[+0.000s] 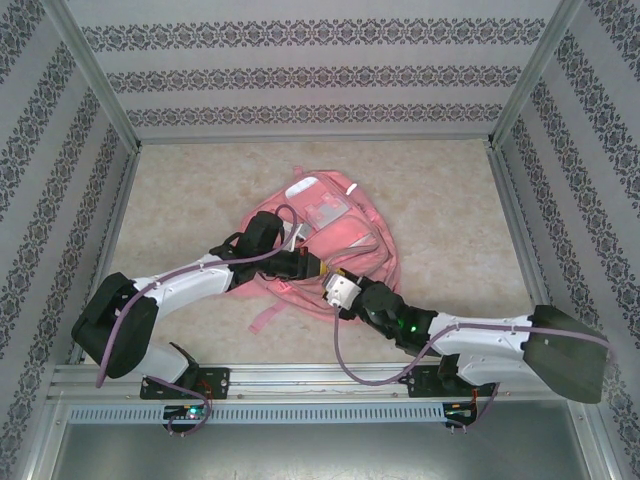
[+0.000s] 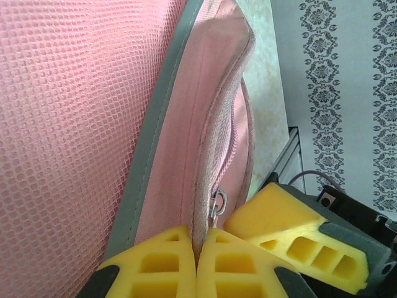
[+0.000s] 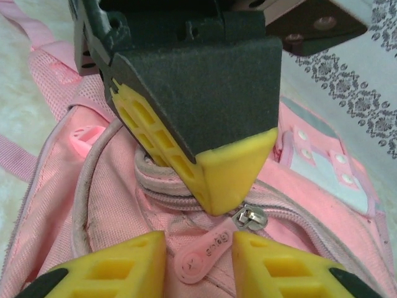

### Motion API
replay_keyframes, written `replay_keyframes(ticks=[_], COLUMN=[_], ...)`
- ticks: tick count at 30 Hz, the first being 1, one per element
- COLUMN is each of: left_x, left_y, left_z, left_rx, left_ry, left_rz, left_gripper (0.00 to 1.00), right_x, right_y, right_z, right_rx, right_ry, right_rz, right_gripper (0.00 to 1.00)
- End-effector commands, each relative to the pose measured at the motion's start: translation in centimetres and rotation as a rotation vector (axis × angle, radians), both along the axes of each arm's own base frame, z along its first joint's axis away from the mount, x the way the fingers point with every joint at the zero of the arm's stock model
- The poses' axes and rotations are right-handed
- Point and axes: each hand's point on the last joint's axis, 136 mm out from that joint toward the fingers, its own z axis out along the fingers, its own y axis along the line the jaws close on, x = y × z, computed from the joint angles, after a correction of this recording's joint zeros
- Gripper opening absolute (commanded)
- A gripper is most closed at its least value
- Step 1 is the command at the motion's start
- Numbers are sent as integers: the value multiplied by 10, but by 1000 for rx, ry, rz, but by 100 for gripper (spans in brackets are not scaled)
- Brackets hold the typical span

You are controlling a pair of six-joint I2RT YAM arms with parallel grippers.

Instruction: Pack the student bag

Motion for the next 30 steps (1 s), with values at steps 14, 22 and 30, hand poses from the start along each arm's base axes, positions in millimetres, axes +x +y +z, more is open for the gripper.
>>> replay_keyframes(ticks=[14, 22, 30], left_x=[-12, -19, -23], left_y=[-3, -4, -3], left_z=[30, 25, 30], left_rx=[-64, -27, -28], left_ry=[-118, -173, -223], left_rz=[-50, -121, -148], left_gripper=[0, 0, 0], right_x=[23, 22, 21], right_y=[-27, -17, 0], right_z=[-8, -10, -28], right_rx=[48, 128, 133], right_ry=[-16, 81, 186], right_rz=[-221, -147, -77], right_gripper=[11, 20, 26])
